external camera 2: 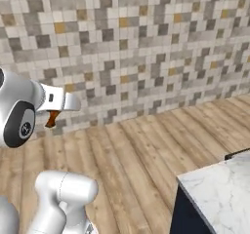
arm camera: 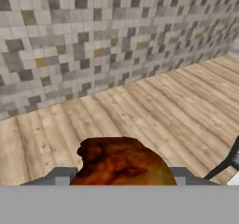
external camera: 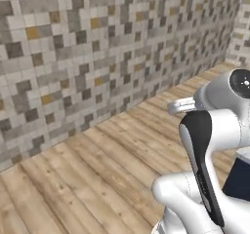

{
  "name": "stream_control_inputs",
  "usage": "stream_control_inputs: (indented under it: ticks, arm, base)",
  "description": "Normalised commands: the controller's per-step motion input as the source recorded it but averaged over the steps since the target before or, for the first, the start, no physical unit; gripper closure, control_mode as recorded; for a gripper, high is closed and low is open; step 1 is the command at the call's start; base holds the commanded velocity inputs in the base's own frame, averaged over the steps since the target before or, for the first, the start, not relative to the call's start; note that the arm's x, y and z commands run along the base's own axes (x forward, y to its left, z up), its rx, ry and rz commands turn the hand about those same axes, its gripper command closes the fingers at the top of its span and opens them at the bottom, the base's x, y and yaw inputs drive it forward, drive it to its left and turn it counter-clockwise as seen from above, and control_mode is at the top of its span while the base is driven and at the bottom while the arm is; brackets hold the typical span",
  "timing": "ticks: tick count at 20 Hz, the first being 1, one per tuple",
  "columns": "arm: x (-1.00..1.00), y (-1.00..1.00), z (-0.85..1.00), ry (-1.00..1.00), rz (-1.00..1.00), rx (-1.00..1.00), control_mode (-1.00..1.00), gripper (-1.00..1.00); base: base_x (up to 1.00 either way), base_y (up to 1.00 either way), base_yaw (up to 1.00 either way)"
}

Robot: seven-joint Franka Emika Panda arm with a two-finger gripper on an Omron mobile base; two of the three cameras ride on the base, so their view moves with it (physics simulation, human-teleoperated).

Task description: Gather the eggplant and lime from the fridge and place them on a tray on the dining counter. Then gather the chicken drumsticks from the fridge and place them on the other tray.

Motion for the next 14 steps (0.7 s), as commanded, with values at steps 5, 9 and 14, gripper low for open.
stream_control_inputs:
  ticks: [5,9,14]
  arm:
    - [0.00,0.00,0.00,0.00,0.00,0.00,1.00,1.00]
    - [0.00,0.00,0.00,0.00,0.00,0.00,1.00,1.00]
    - [0.00,0.00,0.00,0.00,0.00,0.00,1.00,1.00]
  base:
    - [0.81,0.84,-0.61]
    - [1.00,0.93,-0.54]
    - [1.00,0.92,-0.55]
